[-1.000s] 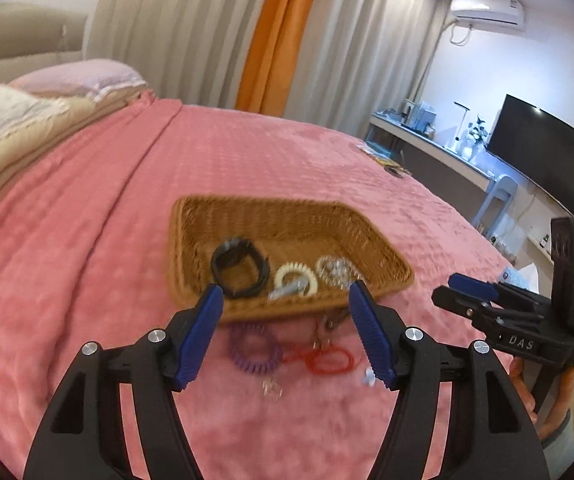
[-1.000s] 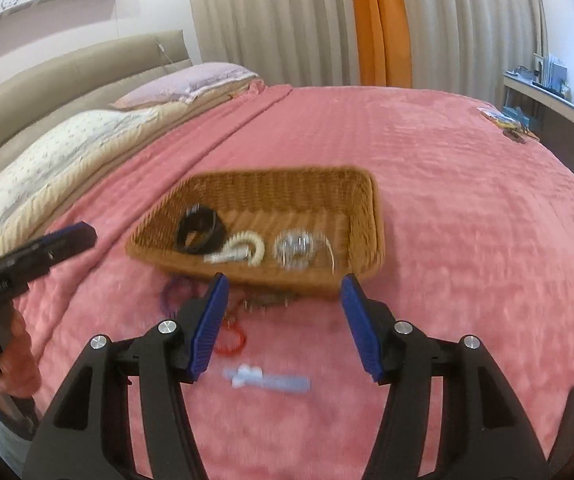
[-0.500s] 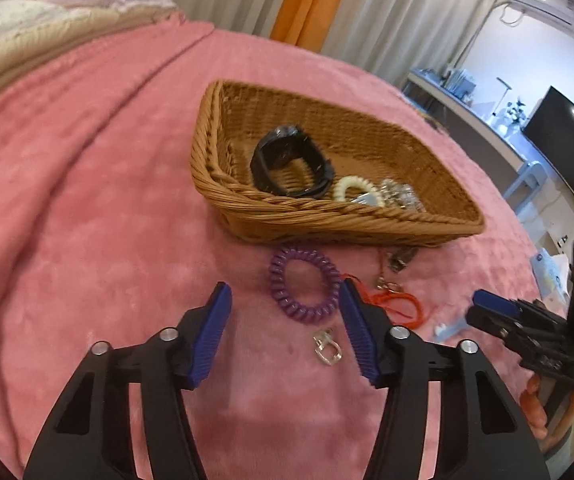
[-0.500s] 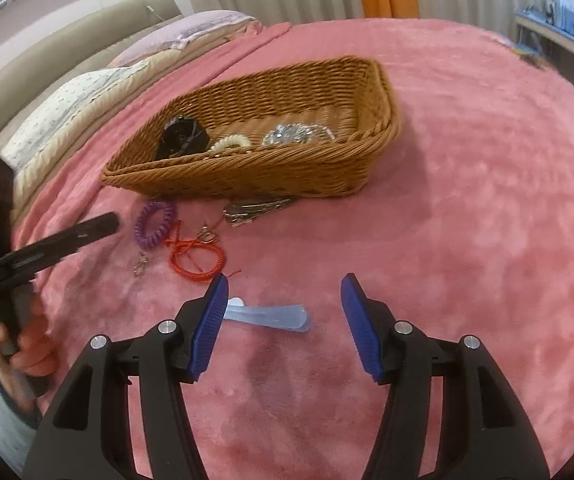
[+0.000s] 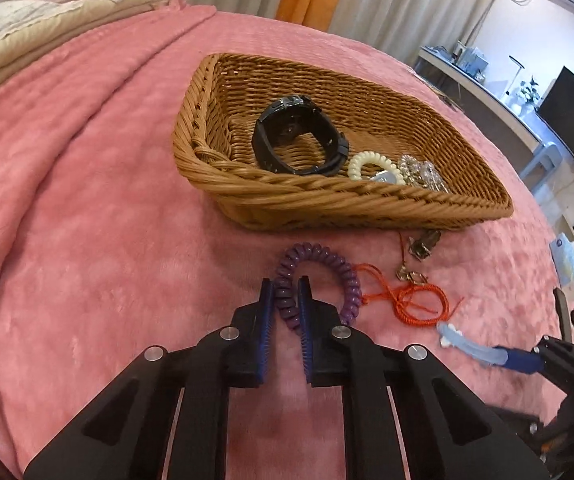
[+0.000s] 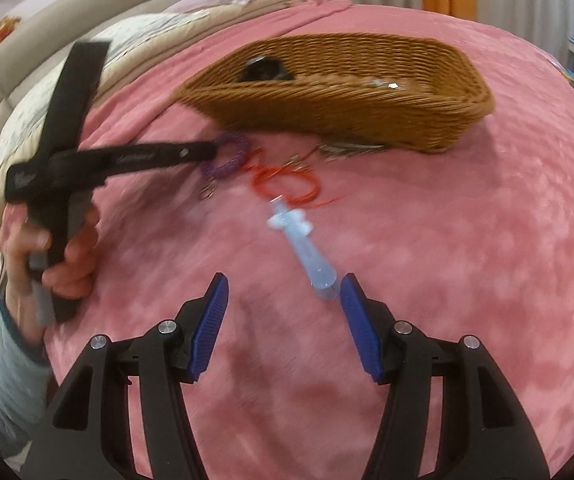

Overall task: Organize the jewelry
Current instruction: 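Grasp the purple coil bracelet with the left tool while the right tool grasps the light blue hair clip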

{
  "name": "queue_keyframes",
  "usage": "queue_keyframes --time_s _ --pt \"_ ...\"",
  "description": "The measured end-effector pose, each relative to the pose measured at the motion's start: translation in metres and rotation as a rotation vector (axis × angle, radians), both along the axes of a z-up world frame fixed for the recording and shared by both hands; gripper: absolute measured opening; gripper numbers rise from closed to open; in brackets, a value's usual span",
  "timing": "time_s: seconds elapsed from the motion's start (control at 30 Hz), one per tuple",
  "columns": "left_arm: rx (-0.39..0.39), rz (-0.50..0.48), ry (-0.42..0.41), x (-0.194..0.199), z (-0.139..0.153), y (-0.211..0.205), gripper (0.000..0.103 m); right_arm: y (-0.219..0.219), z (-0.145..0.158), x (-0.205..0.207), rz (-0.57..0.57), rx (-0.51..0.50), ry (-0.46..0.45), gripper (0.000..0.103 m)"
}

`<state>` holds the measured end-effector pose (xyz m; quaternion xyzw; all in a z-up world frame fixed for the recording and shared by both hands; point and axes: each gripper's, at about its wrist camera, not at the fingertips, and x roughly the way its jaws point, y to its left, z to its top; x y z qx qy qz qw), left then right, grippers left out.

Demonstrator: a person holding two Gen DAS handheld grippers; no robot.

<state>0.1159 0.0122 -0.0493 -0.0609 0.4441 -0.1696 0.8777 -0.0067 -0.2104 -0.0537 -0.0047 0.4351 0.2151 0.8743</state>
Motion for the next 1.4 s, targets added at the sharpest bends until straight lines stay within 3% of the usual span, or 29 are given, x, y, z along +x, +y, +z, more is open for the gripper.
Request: queue_keyframes --time_s 0.13,0.27,0.37,0.5,0.73,0.97,1.13,1.27,1.4 --pt "0.002 0.004 -0.014 -0.013 0.002 0.007 0.009 -0.002 0.005 -0.003 -0.057 -0.102 -0.061 0.055" --pt "-0.028 0.009 0.001 -0.015 0.000 0.018 0.009 0.002 0.005 0.016 -0.081 -0.108 -0.065 0.053" --pt "-0.055 0.008 0.010 -0.015 -0.002 0.022 0.009 0.013 -0.001 0.025 -0.069 -0.136 -0.059 0.023" --pt "-0.060 -0.005 0.004 -0.017 -0.003 0.022 0.009 0.024 -0.003 0.023 -0.063 -0.190 -0.083 0.011" --pt "-0.079 -0.050 -0.006 -0.024 0.000 0.021 0.008 0.012 0.002 0.008 -0.090 -0.163 -0.103 0.011" --pt "-0.151 -0.098 -0.117 -0.042 0.025 0.021 0.008 -0.003 0.026 -0.001 -0.124 -0.104 -0.146 0.011" --pt "-0.169 -0.085 -0.172 -0.048 0.047 0.018 0.008 -0.008 0.062 -0.004 -0.148 -0.066 -0.223 0.011" --pt "-0.174 -0.085 -0.247 -0.048 0.083 0.014 0.008 -0.012 0.093 0.011 -0.175 -0.048 -0.280 0.011" --pt "-0.110 -0.108 -0.288 -0.037 0.110 -0.003 0.008 -0.020 0.117 0.045 -0.191 -0.024 -0.306 0.011"
